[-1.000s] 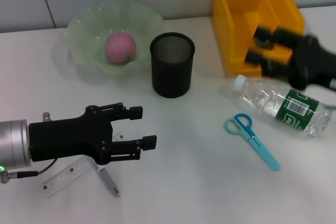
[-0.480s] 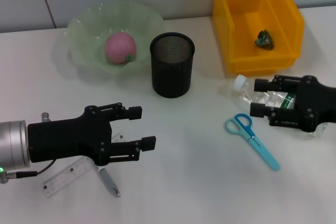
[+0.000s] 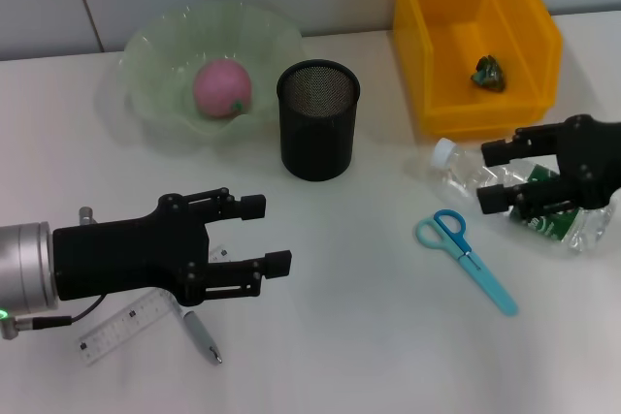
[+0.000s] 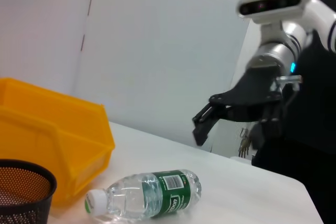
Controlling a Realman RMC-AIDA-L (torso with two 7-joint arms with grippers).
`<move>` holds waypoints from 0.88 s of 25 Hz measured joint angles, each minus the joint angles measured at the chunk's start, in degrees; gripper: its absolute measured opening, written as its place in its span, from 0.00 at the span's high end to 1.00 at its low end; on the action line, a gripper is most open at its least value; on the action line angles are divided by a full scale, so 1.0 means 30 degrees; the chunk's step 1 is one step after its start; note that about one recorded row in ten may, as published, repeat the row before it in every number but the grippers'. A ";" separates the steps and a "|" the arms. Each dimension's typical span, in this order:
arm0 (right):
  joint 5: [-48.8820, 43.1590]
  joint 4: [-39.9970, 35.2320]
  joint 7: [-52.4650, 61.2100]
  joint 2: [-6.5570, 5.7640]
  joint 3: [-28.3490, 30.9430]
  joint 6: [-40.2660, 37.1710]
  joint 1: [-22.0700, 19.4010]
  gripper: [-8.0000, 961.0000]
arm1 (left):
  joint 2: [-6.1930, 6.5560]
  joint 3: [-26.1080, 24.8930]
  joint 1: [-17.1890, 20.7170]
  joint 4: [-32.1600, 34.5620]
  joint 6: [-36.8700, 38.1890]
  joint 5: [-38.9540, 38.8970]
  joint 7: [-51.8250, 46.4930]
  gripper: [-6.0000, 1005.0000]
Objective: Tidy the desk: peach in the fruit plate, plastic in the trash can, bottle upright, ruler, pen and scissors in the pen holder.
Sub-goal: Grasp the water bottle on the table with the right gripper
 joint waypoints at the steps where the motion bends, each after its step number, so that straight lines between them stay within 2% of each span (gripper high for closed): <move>1: -0.0686 -0.0579 0.1005 -0.0059 -0.0202 -0.0041 0.0299 0.23 | -0.0001 -0.0001 0.0002 -0.0040 0.0025 -0.0064 0.0006 0.22; 3: -0.2636 -0.1845 0.2945 -0.0220 -0.0803 -0.0264 0.1189 0.16 | -0.0001 -0.0007 0.0017 -0.0083 0.0064 -0.0110 0.0012 0.22; 11: -0.6770 -0.4335 0.6368 -0.0412 -0.2922 -0.0365 0.3087 0.16 | 0.0009 -0.0011 0.0039 -0.0057 0.0083 -0.0265 0.0018 0.22; 16: -0.9916 -0.4728 0.7685 -0.0450 -0.4252 -0.0562 0.4488 0.16 | 0.0030 -0.0010 0.0059 -0.0043 0.0082 -0.0390 0.0018 0.22; 22: -1.1985 -0.4828 0.8142 -0.0355 -0.5293 -0.0408 0.5031 0.16 | 0.0031 -0.0028 0.0071 -0.0033 0.0078 -0.0391 0.0019 0.22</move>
